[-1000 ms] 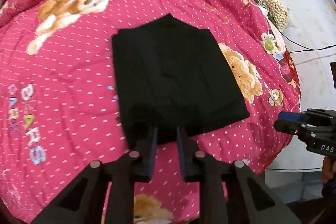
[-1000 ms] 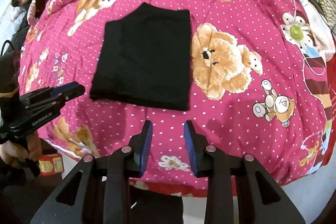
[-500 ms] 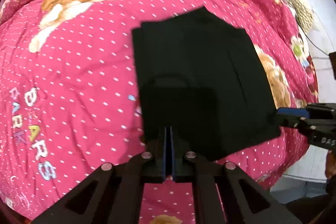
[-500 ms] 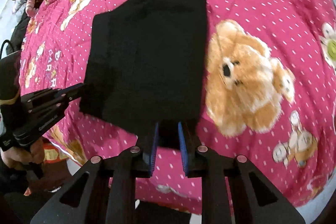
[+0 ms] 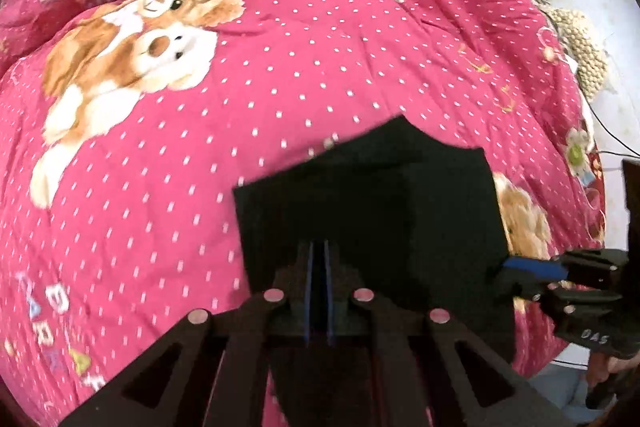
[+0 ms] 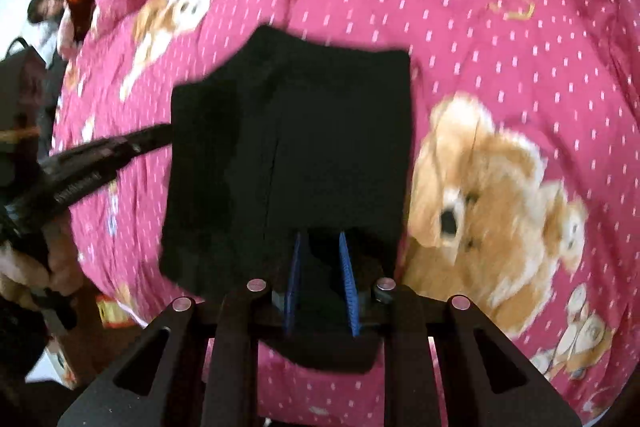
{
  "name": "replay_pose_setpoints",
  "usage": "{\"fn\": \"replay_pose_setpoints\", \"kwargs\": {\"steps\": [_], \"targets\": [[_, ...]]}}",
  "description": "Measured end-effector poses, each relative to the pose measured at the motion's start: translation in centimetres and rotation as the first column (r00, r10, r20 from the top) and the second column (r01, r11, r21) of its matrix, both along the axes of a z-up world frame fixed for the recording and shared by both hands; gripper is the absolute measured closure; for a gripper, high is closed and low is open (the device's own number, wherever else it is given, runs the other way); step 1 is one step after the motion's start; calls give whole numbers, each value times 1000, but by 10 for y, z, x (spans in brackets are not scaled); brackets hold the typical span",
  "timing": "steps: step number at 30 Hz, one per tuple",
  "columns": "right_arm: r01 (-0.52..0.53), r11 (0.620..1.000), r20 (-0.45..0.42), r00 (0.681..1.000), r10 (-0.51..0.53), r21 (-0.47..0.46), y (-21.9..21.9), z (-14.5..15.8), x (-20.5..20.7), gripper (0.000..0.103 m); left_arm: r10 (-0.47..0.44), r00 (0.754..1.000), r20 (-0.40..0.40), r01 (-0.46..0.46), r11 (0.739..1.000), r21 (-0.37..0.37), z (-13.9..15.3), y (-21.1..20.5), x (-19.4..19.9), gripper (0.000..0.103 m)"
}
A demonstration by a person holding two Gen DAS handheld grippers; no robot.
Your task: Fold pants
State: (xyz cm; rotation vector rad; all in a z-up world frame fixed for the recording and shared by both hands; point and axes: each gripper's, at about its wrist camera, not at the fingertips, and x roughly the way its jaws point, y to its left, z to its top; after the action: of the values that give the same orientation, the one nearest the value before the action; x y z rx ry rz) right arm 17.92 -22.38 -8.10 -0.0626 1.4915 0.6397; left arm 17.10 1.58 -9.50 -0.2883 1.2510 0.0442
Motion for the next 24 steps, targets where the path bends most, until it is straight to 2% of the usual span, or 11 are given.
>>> {"fn": "replay_pose_setpoints", "kwargs": {"steps": [3,8,13,17,24], "targets": [[9,1000,16,1000,-9,2,11,0,24,84,23,1000,-20,-23,1000,-11,-12,8,12,95],[20,1000,41,999,-21,15,36,-8,59,84,32,999,-8,-32,999,-27,-19,18,16,89],[19,999,27,999,-18,-32,50,-29,82,84,42,999,-10,-43,998,-38,-25,20,21,88],[11,999,27,1000,-10,-45,51,-27,83,84,42,999,-15,-42,998,-38,-25,20,23,88],[18,1000,58,998,-17,-17,34,-7,61,83,28,1000,-13,-28,999,22,-5,11,18,88]]}}
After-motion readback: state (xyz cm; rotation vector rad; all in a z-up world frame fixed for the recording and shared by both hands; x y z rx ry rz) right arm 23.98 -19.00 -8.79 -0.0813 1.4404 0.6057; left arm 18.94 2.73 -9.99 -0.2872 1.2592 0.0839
